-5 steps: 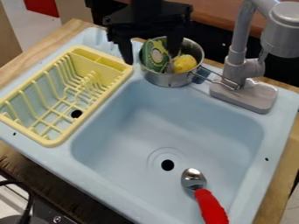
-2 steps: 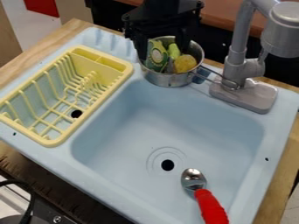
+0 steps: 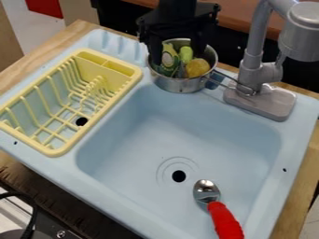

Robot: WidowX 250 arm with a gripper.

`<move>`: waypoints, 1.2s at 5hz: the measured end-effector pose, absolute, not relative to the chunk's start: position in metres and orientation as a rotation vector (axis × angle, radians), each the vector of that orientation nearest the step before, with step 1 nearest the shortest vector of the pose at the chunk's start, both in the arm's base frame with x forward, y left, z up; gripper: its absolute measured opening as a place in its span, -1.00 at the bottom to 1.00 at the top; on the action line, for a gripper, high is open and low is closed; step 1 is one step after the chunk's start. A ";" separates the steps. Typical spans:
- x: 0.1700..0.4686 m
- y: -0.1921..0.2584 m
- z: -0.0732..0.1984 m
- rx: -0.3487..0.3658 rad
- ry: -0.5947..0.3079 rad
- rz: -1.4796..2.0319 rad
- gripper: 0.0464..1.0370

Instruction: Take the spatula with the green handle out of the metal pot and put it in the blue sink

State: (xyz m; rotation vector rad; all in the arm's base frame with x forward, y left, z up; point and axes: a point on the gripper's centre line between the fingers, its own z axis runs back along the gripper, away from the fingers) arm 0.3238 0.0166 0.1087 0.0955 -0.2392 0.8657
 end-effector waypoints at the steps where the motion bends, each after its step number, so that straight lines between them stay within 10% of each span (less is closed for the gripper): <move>1: 0.328 0.018 0.109 0.093 -0.271 0.870 0.60; 4: 0.328 0.022 0.101 0.096 -0.308 0.893 0.52; 6: 0.327 0.019 0.093 0.106 -0.341 0.912 -0.05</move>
